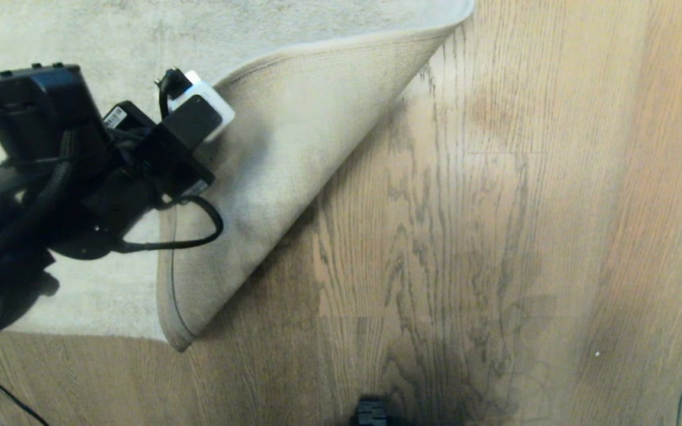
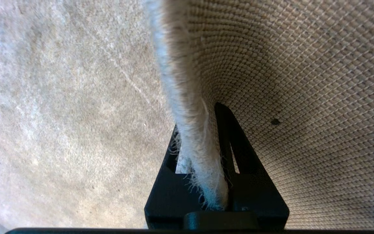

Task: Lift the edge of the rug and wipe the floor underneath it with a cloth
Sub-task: Lay down the carpet

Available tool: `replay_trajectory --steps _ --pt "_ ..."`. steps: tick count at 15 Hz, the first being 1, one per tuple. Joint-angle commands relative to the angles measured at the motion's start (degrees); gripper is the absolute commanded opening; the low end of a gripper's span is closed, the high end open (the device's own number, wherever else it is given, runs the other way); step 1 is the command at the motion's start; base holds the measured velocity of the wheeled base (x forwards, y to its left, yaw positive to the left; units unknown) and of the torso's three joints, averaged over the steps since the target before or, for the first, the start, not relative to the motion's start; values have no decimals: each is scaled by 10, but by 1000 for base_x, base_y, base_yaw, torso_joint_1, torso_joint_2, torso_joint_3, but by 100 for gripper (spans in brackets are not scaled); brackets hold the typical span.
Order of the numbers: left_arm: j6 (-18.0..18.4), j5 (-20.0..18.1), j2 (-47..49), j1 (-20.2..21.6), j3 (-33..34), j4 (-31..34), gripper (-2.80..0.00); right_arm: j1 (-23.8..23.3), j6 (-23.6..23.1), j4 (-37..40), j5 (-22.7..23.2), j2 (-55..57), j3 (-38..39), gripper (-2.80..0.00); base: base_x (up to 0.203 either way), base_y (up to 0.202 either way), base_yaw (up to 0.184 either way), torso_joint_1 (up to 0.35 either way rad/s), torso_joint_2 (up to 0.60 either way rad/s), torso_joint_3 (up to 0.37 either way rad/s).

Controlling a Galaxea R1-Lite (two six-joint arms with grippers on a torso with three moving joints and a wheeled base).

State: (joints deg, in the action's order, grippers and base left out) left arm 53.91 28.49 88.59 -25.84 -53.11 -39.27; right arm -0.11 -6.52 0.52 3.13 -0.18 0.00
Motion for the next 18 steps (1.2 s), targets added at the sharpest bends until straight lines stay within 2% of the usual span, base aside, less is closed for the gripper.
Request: replay_trajectory --steps 1,4,12,13,15,18 --pt "2 26 -8 -19 1 -3 -280 0 -1 0 0 2 0 -280 0 0 0 0 0 0" --pt "1 57 -13 -53 4 -3 -280 0 -1 0 0 2 0 -280 0 0 0 0 0 0" --pt "-18 78 -39 -94 25 6 -280 0 -1 0 0 2 0 -280 0 0 0 0 0 0" --pt "-22 84 -40 -96 25 6 0 0 -1 0 0 2 0 -280 0 0 0 0 0 0" --pt "-25 88 -40 -104 24 6 0 0 -1 0 0 2 0 -280 0 0 0 0 0 0" --pt "-70 93 -40 -118 21 7 0 0 -1 0 0 2 0 -280 0 0 0 0 0 0"
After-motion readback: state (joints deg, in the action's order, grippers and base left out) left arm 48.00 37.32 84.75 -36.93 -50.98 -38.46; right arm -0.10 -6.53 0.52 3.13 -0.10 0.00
